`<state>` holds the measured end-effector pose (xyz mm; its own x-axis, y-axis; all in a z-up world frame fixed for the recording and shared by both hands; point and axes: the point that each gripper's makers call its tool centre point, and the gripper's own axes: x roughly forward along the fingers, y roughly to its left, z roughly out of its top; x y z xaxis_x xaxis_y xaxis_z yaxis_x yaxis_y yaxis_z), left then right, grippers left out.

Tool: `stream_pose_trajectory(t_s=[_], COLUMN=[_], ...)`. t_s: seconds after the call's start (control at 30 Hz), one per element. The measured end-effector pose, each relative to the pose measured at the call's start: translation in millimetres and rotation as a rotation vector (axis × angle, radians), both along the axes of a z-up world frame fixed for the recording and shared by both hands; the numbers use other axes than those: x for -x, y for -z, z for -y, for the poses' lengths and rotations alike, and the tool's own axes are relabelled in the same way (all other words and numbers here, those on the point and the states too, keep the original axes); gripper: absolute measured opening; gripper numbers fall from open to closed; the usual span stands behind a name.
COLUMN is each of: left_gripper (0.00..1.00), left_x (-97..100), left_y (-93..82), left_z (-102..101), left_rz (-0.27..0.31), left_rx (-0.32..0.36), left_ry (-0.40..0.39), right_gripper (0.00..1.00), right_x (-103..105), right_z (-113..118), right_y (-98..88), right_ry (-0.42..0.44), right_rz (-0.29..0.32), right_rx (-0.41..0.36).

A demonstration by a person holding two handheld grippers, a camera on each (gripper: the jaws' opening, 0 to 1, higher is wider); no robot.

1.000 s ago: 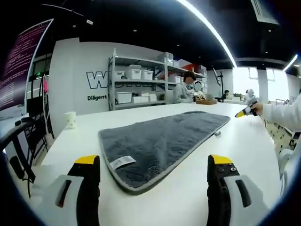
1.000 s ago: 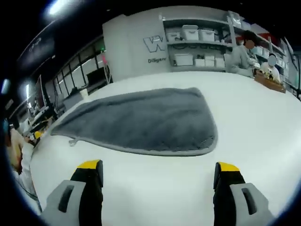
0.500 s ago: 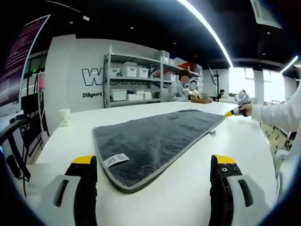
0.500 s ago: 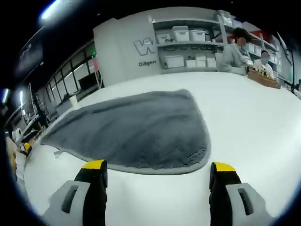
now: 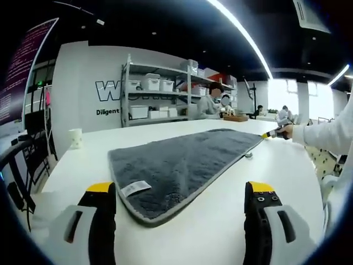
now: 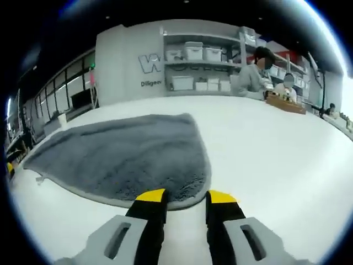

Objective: Open the folded towel by lifting each exposed corner and separating the folded layers until the towel lies flat within the target outline without major curled edges

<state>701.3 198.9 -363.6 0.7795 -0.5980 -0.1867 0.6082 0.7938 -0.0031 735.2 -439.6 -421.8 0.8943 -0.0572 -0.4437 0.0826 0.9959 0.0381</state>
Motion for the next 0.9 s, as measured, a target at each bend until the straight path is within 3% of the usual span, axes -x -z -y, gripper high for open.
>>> stream_pose_trajectory(t_s=[0.6,0.9], left_gripper=[0.94,0.93], left_x=[-2.0,-1.8], left_y=[0.1,3.3], left_z=[-4,-5], left_rz=[0.003,-0.003], left_rx=[-0.008,-0.022], left_ry=[-0.011,-0.018], right_gripper=[0.06,0.05], right_x=[11,28], right_z=[4,4], right_y=[-0.1,0.7], right_ry=[-0.003,0.021], right_rz=[-0.004,0.0], right_rx=[0.085,0.066])
